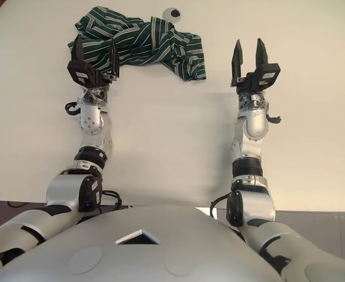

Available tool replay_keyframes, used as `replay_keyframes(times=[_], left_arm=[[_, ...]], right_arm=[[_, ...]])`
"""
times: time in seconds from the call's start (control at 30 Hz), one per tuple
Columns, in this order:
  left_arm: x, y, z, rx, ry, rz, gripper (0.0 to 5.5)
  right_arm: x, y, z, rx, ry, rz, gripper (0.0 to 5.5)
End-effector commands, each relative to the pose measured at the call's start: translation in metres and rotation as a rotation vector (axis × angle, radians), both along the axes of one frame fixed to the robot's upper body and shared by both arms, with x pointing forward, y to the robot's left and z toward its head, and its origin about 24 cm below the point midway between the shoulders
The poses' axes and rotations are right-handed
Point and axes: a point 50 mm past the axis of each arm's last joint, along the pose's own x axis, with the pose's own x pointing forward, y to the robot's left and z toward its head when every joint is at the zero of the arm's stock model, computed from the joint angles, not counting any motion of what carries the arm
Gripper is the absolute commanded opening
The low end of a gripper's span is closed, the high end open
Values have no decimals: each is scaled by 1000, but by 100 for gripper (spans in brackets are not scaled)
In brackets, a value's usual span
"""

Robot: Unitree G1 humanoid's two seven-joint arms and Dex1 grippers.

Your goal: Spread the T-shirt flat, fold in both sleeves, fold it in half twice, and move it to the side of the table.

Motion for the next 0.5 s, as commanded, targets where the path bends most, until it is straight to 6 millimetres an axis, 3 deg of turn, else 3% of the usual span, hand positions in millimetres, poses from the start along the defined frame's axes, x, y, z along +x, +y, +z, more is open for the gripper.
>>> replay_keyframes(times=[0.03, 0.5], left_arm=[[-2, 0, -3, 0, 4, 7, 414], [0, 7, -4, 7, 11, 20, 414]], right_arm=[[3, -5, 4, -22, -25, -2, 254], [2, -3, 2, -17, -36, -10, 254]])
